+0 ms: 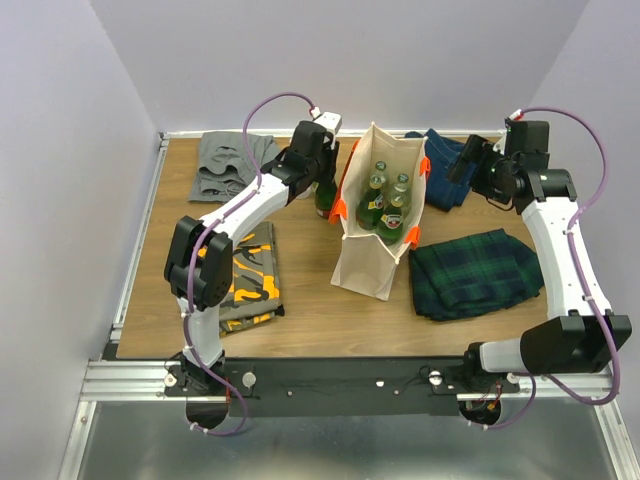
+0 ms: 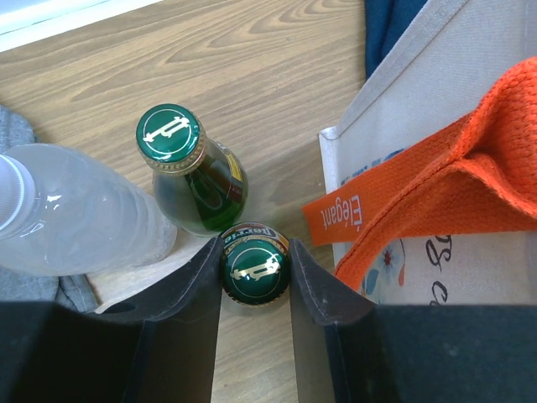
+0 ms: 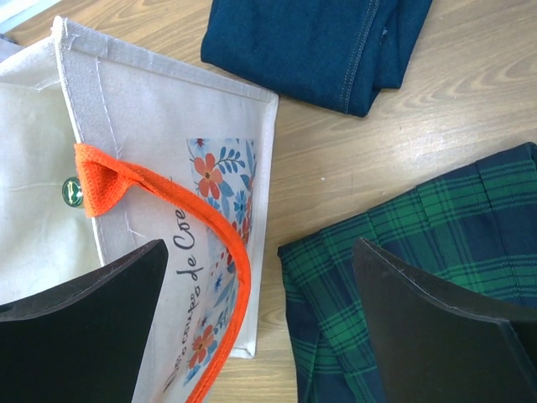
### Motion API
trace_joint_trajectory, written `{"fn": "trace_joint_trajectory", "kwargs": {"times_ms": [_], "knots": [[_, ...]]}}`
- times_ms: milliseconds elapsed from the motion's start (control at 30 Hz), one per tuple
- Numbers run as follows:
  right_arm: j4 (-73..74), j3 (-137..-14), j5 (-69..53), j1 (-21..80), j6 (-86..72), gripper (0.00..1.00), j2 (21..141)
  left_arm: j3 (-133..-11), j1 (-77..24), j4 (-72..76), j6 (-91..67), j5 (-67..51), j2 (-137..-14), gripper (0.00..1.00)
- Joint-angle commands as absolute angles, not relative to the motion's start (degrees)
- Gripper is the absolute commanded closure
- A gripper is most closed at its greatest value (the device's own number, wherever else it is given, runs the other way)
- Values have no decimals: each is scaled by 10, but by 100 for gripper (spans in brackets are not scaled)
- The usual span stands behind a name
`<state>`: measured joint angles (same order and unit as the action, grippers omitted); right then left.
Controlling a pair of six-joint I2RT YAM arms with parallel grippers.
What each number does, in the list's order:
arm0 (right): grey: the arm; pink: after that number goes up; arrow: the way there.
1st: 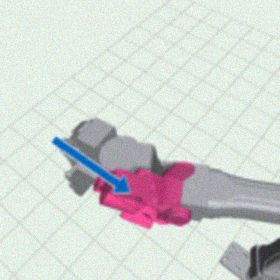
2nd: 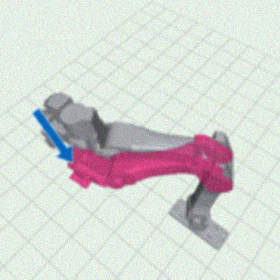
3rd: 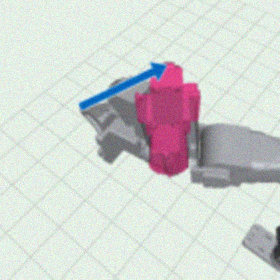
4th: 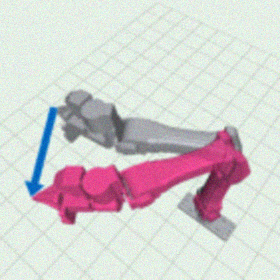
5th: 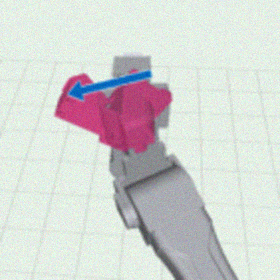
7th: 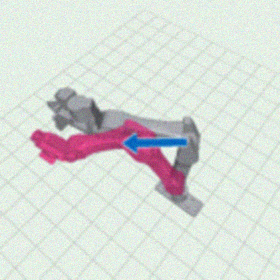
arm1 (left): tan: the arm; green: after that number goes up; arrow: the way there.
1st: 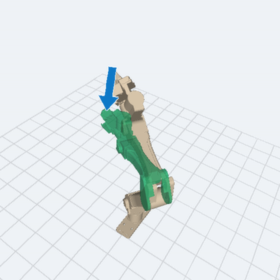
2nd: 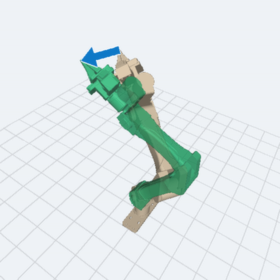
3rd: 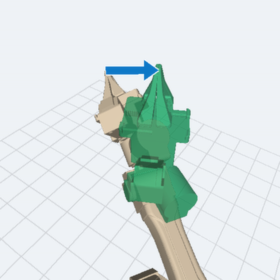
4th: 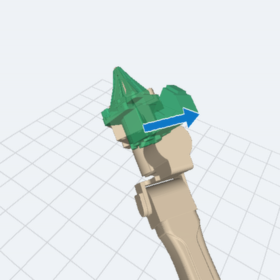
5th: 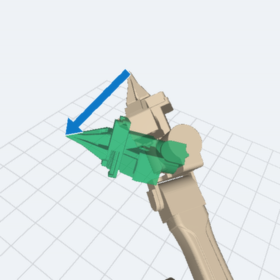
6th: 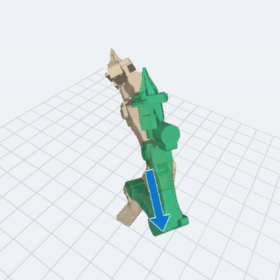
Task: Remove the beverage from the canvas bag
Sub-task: Place the drink at the center of the board.
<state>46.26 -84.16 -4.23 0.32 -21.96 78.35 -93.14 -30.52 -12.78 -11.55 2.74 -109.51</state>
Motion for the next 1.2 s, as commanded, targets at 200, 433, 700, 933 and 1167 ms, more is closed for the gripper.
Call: {"fn": "trace_joint_trajectory", "kwargs": {"times_ms": [200, 433, 700, 933, 1167], "knots": [[467, -825, -36, 3, -210, 0, 760, -934, -314, -84, -115, 38, -1062, 48], [466, -825, -40, 3, -210, 0, 759, -927, -317, -92, -116, 49, -1051, 44], [468, -827, -44, 3, -213, 0, 756, -924, -318, -118, -110, 75, -1003, 30], [463, -821, -62, 2, -210, 0, 748, -915, -319, -139, -103, 83, -947, 1], [456, -813, -85, 2, -206, 0, 735, -970, -319, -206, -101, 36, -919, 1]]}}
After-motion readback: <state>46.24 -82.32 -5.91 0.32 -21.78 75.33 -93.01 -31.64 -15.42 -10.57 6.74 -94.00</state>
